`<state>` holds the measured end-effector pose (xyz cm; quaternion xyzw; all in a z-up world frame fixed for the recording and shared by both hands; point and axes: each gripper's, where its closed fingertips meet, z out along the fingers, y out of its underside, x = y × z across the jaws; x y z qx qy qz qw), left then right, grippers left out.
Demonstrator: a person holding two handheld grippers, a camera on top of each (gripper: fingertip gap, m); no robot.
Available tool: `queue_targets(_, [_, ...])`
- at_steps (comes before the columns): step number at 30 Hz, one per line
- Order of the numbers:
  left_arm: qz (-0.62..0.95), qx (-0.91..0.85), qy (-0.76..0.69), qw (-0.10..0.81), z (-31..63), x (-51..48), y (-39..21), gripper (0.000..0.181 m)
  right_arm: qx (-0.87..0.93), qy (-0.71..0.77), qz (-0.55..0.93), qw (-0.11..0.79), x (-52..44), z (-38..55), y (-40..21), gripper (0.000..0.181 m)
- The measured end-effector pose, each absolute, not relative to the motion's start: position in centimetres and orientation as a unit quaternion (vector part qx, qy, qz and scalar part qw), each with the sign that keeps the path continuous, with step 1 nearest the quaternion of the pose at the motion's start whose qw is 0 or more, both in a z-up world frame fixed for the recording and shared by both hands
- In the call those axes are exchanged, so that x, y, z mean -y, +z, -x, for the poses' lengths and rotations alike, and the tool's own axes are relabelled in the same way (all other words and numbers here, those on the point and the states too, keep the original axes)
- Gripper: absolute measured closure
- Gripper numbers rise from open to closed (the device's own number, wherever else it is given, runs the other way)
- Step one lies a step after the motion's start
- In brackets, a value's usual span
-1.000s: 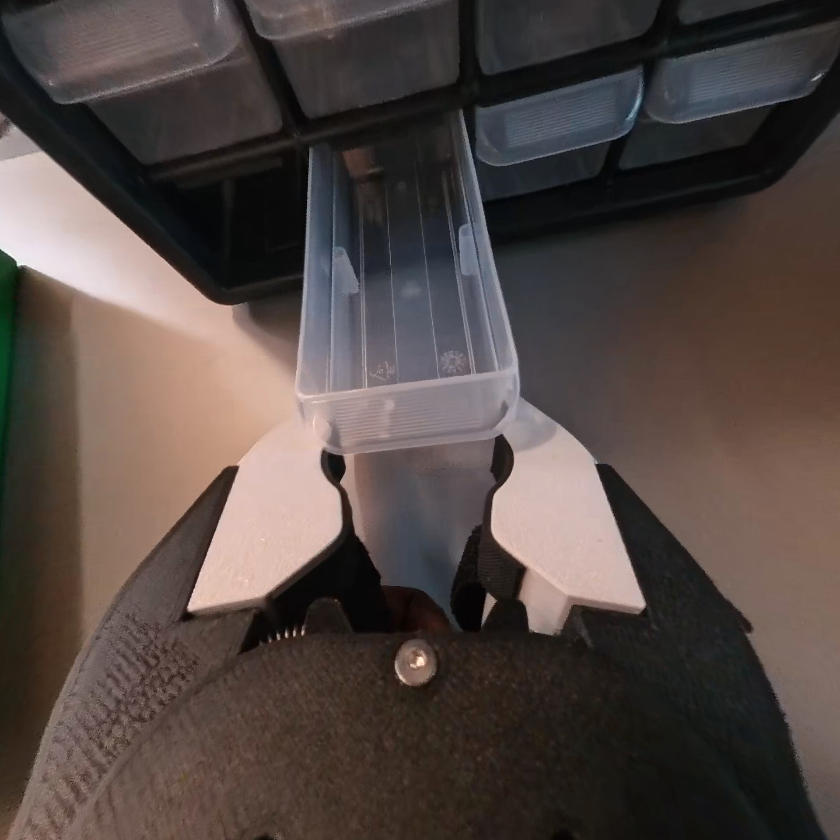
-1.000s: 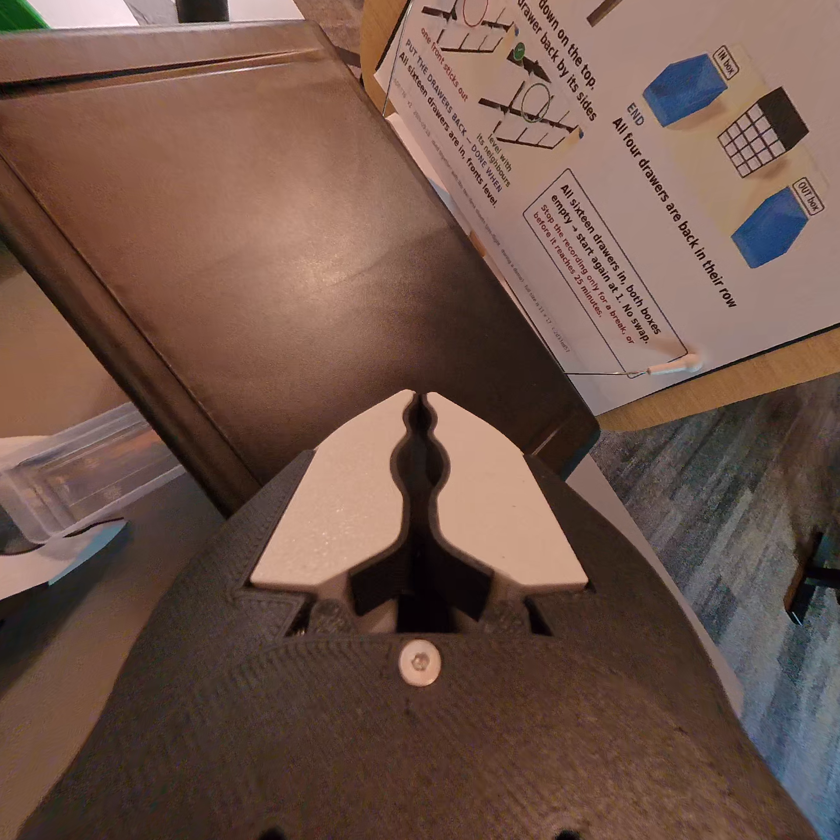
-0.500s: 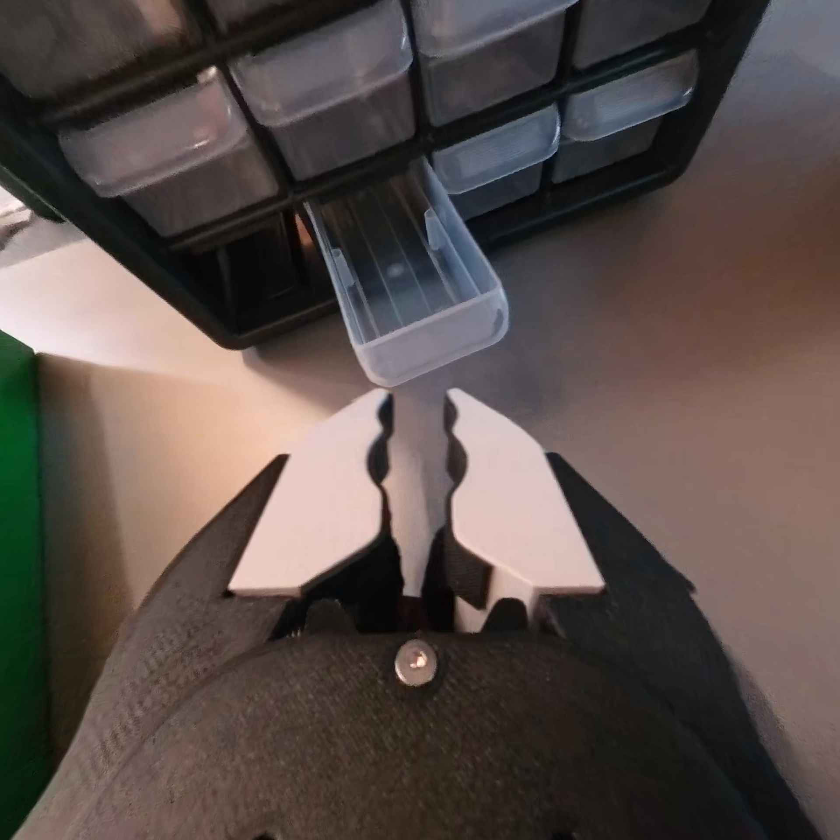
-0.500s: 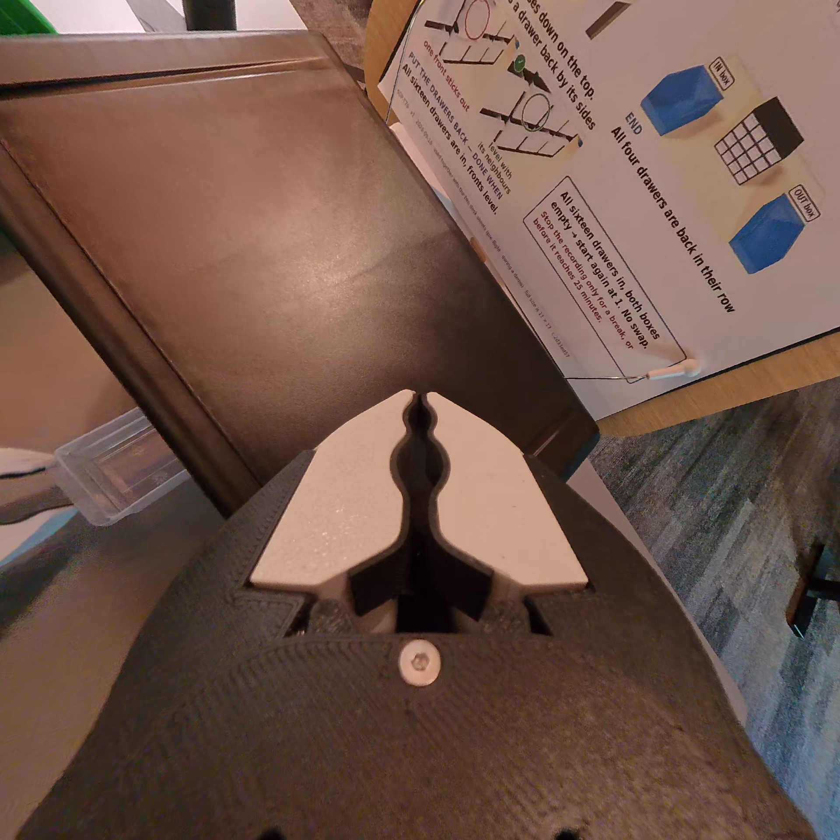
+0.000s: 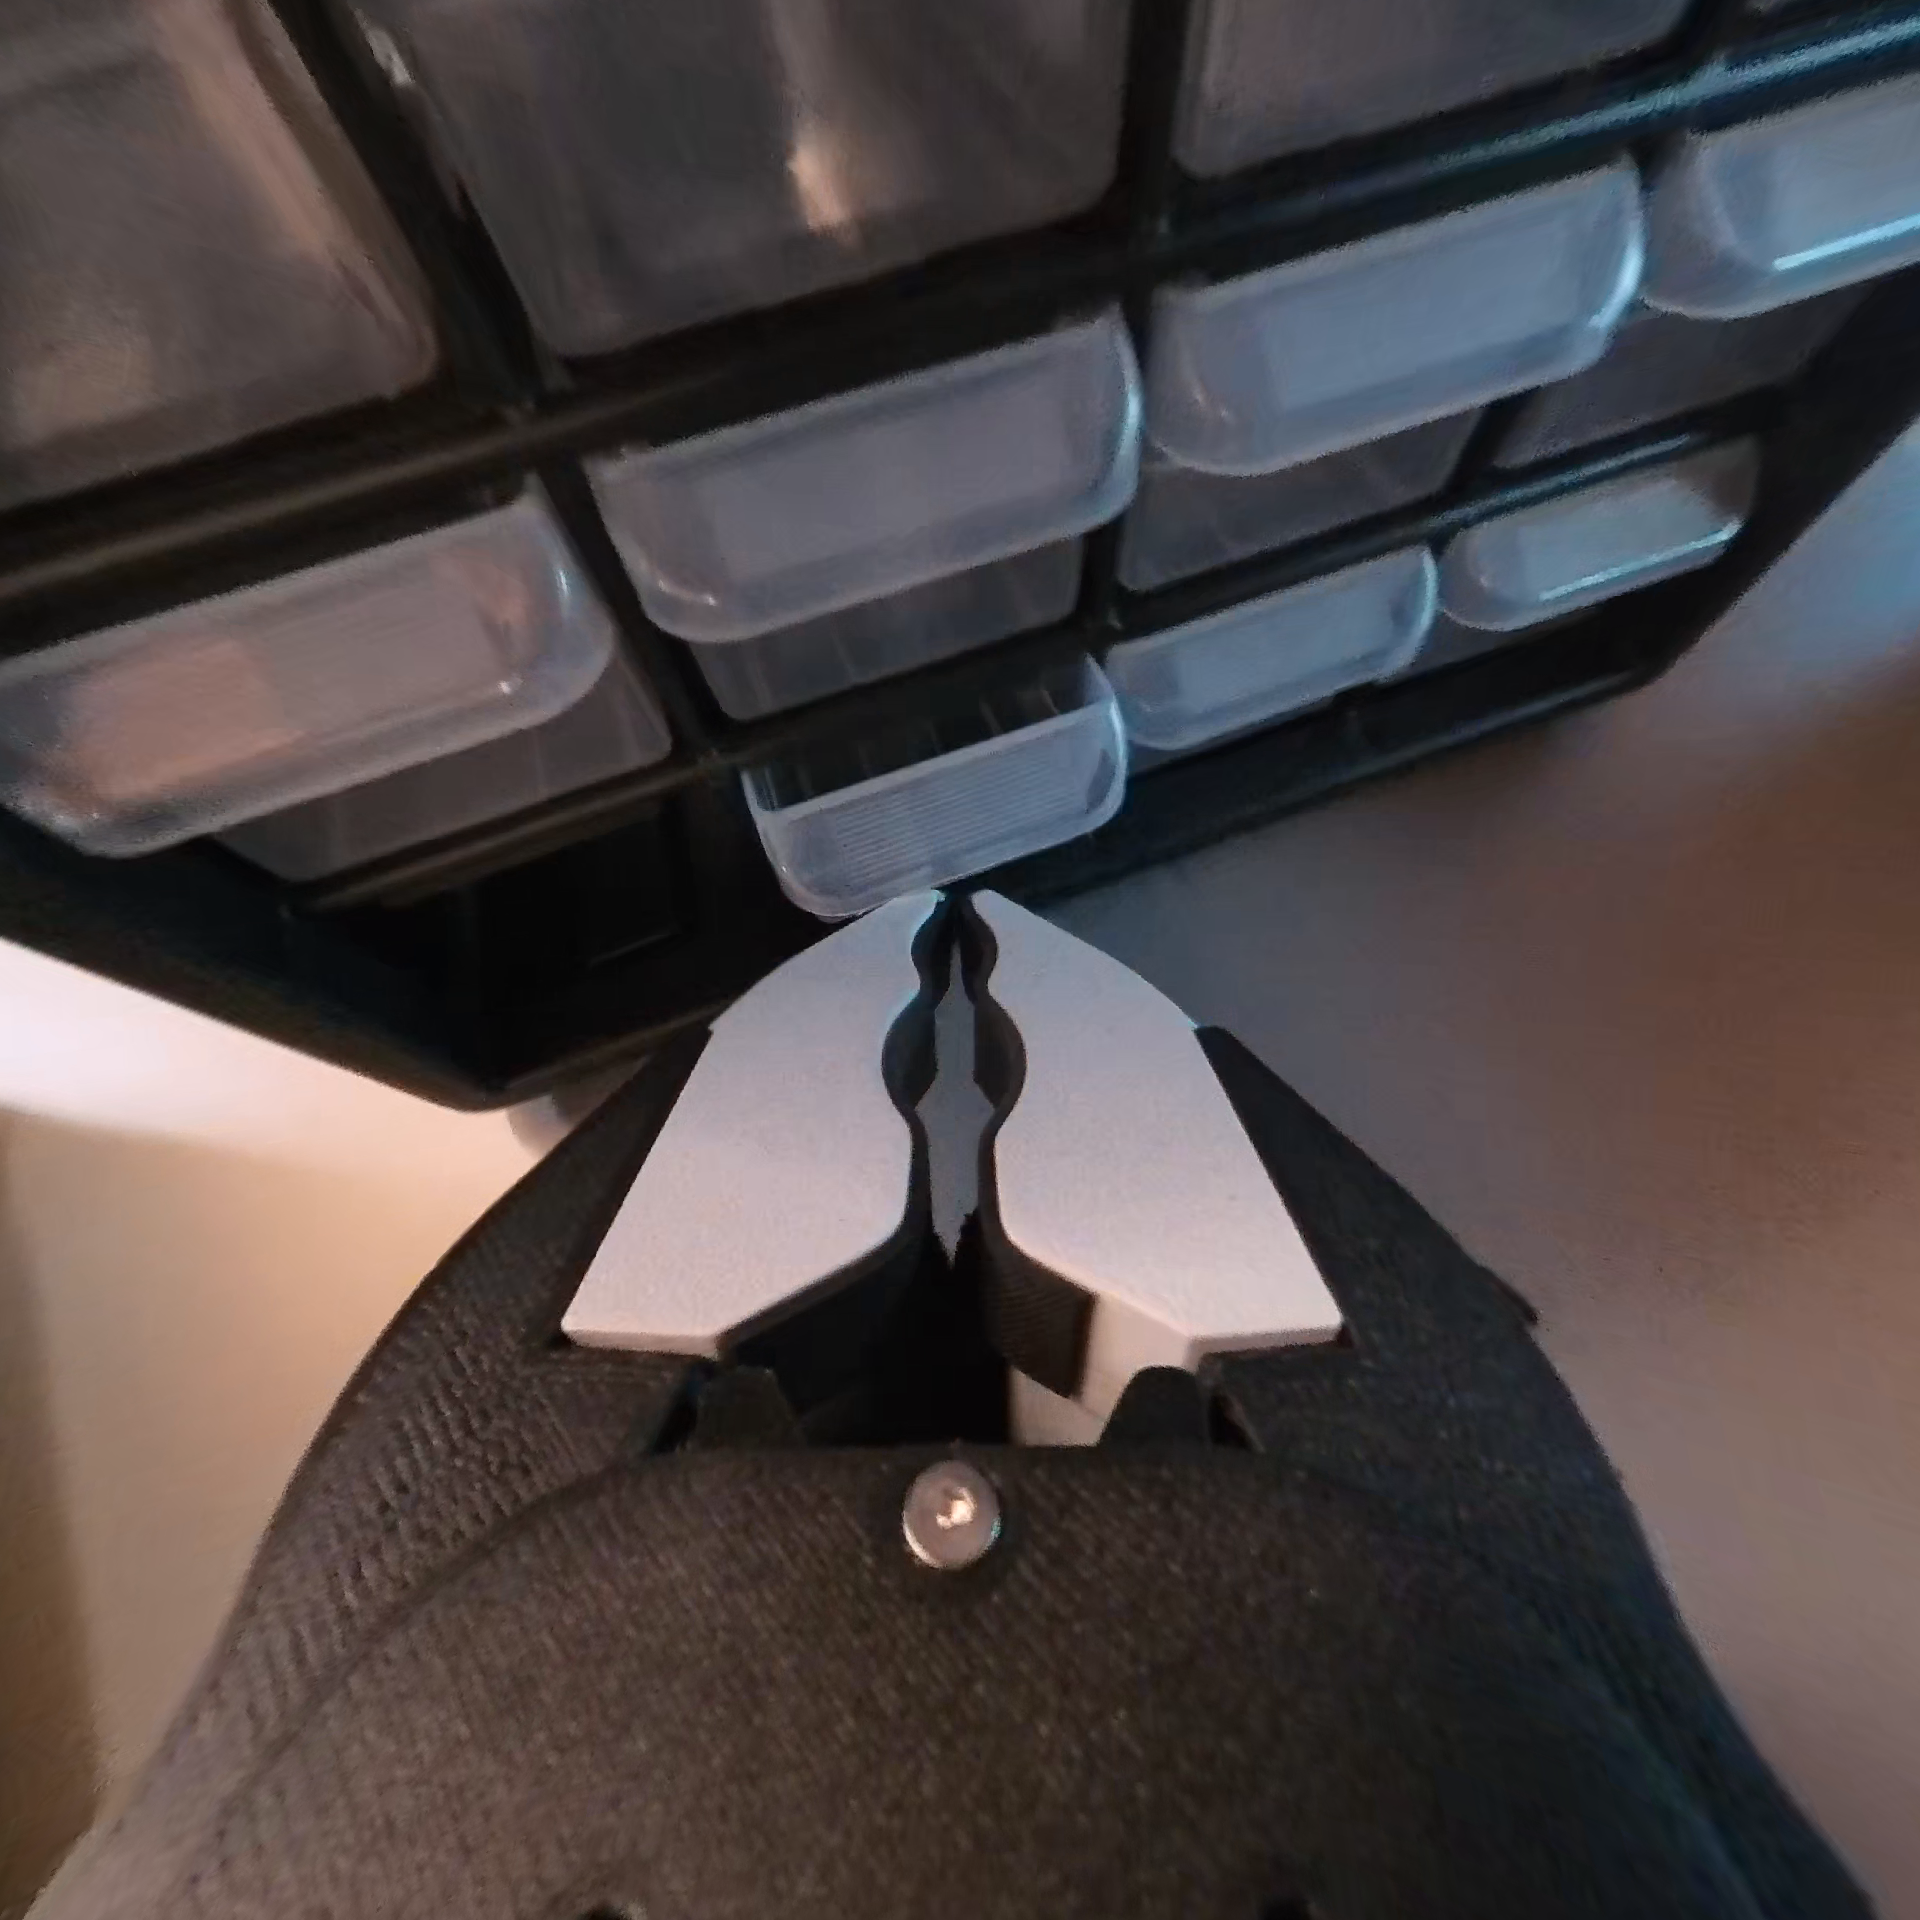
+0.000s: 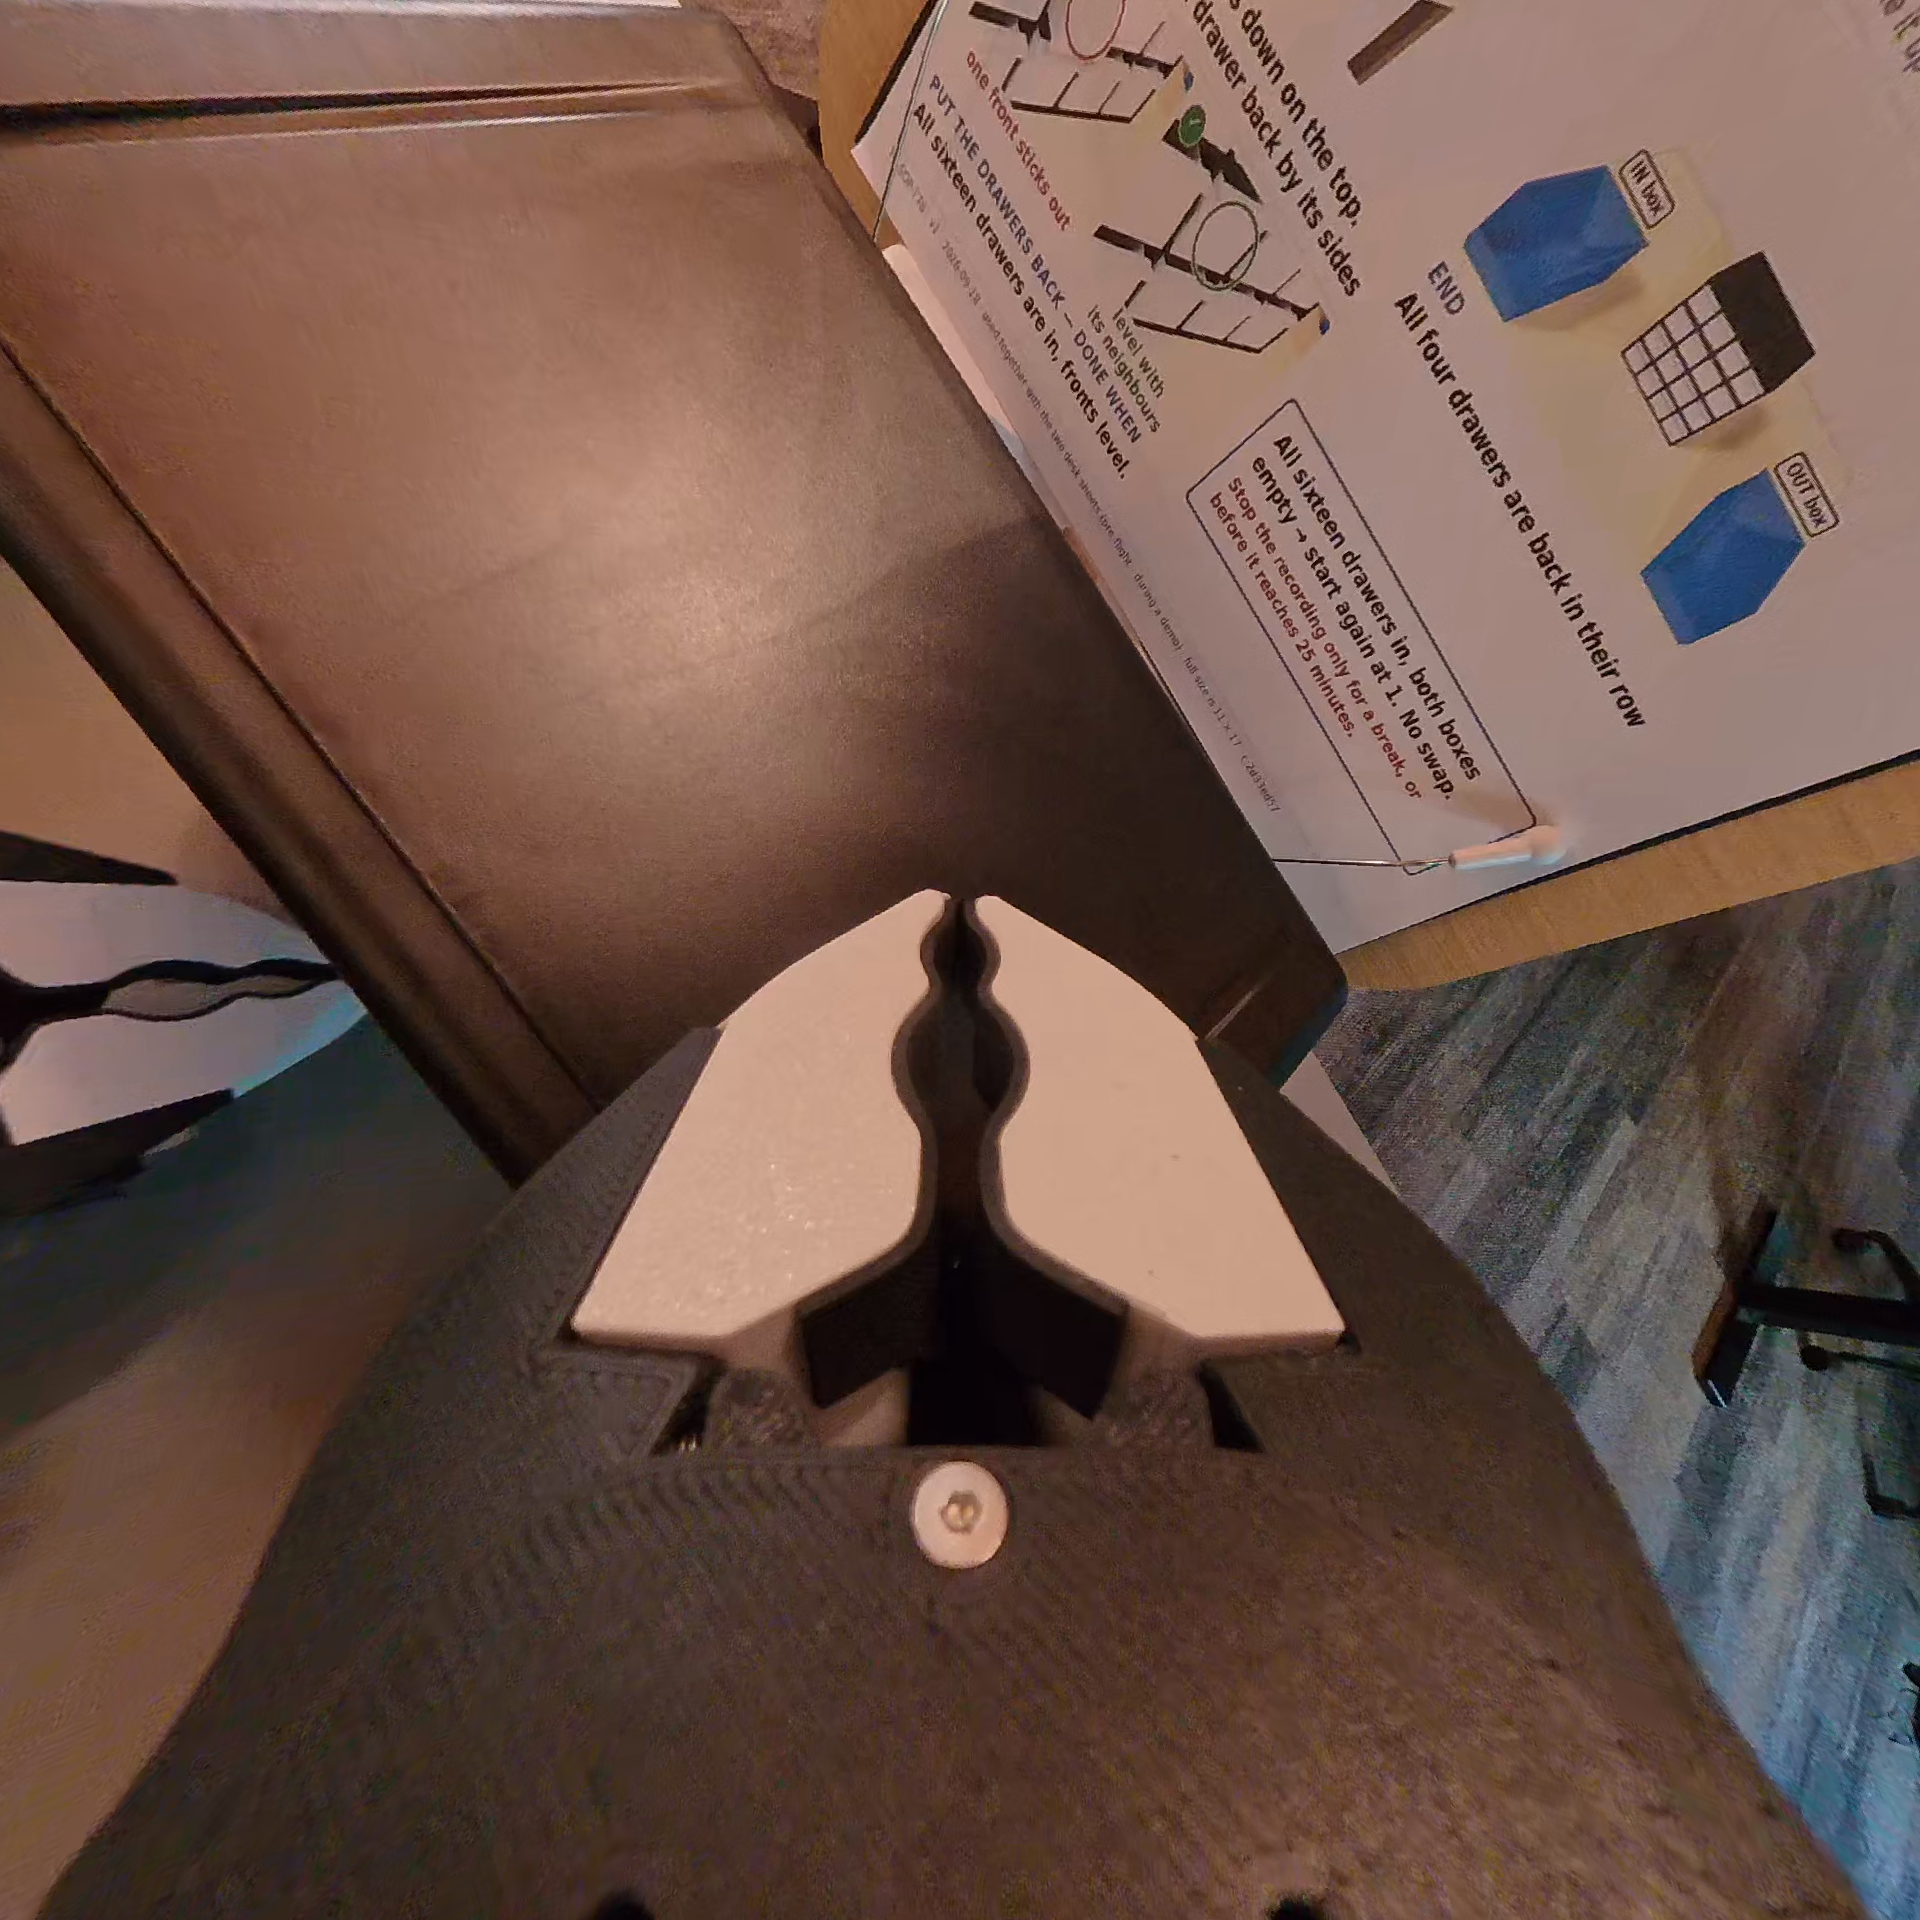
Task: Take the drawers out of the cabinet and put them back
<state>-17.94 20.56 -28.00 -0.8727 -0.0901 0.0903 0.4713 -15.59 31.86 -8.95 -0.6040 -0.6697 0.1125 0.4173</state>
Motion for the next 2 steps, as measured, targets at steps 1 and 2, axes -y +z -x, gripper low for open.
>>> queue_targets(1, [0.872, 0.091, 0.096, 0.472, 18.33, -20.87, -28.00, 0.181, 0.670, 0.110, 0.604, 0.418, -31.86, 15.58, -8.95, 0.179])
queue_targets(2, [0.873, 0.090, 0.098, 0.470, 18.60, -21.19, -28.06, 0.181, 0.669, 0.108, 0.604, 0.418, -31.86, 15.58, -8.95, 0.179])
